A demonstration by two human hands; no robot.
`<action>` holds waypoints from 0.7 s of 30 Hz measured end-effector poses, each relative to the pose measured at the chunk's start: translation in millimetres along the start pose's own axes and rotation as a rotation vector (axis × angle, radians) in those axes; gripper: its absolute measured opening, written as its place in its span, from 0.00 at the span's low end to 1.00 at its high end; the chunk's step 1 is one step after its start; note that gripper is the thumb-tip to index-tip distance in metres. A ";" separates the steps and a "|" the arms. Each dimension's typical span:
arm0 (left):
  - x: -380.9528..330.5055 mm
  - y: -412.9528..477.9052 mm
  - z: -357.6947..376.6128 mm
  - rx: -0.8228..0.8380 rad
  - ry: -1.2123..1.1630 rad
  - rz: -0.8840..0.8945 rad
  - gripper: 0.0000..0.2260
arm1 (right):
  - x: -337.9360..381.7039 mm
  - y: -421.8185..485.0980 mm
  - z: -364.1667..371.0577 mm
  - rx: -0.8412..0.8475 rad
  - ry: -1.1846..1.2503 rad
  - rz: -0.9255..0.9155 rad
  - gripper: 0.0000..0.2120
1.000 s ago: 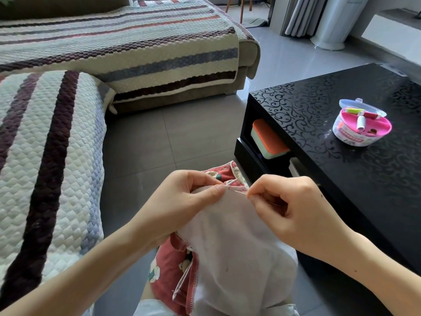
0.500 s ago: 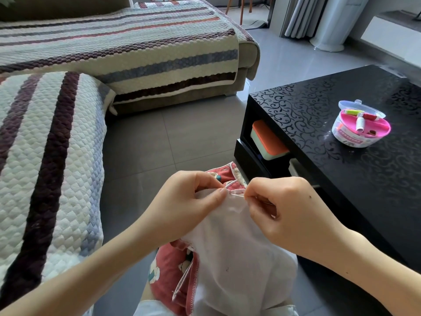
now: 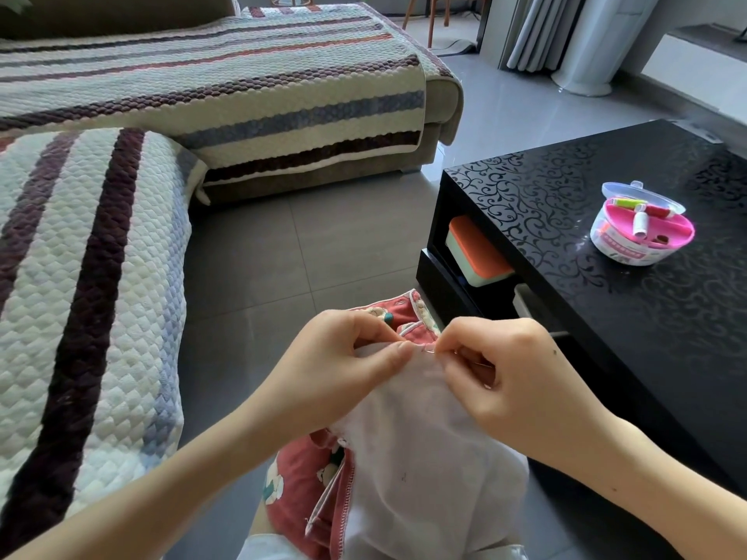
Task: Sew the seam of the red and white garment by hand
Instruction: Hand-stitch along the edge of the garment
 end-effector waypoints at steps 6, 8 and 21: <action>3.5 1.4 0.6 0.047 -0.100 -0.088 0.05 | -4.3 -1.8 -2.5 -0.005 0.178 0.054 0.04; 3.9 1.0 1.0 0.087 -0.193 -0.132 0.04 | -6.9 -1.0 -3.7 0.005 0.297 0.103 0.05; 3.7 1.4 4.2 0.257 -0.613 -0.236 0.05 | -23.7 1.2 -1.4 0.168 0.858 0.368 0.09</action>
Point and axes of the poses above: each hand's wrist, its own y-axis towards the middle knuckle, its own z-axis out of the palm, x = y × z, the point moved 2 cm from there along y, towards the middle knuckle, and after that the axes turned 1 degree about -x, right-handed, at the moved point
